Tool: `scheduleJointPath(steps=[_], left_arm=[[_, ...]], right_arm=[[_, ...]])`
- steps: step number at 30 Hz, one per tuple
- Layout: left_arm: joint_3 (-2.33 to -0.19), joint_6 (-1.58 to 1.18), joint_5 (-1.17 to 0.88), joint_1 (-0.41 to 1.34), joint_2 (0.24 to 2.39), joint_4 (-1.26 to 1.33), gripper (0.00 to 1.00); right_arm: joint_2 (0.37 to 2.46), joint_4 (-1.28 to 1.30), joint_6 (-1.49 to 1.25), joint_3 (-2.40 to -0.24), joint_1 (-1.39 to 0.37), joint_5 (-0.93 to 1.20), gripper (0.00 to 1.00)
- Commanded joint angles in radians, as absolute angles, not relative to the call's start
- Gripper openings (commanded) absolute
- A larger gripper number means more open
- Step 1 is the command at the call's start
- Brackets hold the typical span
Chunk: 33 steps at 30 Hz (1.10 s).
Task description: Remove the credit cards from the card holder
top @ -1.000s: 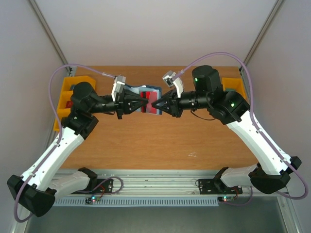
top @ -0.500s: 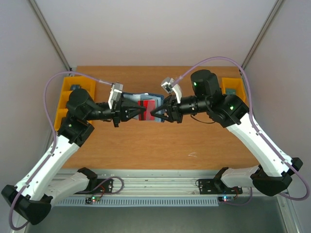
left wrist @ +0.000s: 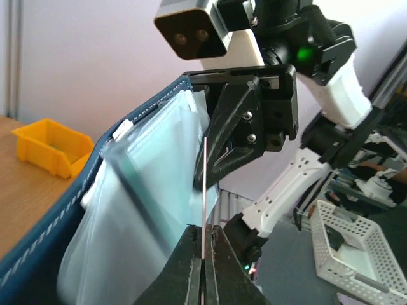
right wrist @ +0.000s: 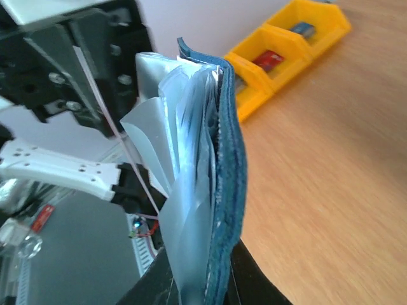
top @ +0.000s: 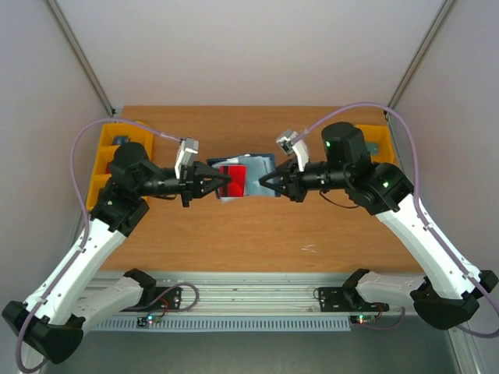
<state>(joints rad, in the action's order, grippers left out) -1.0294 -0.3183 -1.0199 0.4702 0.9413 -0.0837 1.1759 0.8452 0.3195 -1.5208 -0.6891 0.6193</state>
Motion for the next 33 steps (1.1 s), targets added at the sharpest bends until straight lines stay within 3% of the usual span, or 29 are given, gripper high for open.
scheduleJointPath(steps=[1, 6, 13, 17, 27, 33], left_arm=[[-1.044, -0.182, -0.993, 0.435, 0.913, -0.201, 0.00], [-1.070, -0.018, -0.860, 0.408, 0.911, -0.371, 0.00], [-1.159, 0.461, -0.209, 0.380, 0.963, -0.759, 0.00], [-1.217, 0.503, 0.076, 0.336, 1.044, -0.889, 0.00], [-1.278, 0.432, 0.313, 0.052, 1.341, -0.812, 0.00], [-1.379, 0.447, 0.435, -0.083, 1.563, -0.733, 0.00]], right_arm=[[1.135, 0.879, 0.253, -1.456, -0.609, 0.580, 0.01], [1.142, 0.898, 0.186, -1.409, -0.548, 0.525, 0.01], [1.263, 0.991, 0.190, -1.472, -0.499, 0.476, 0.01], [1.364, 1.019, 0.226, -1.541, -0.483, 0.475, 0.01], [1.597, 0.955, 0.255, -1.644, -0.349, 0.623, 0.01], [1.760, 1.039, 0.316, -1.782, -0.321, 0.545, 0.01]])
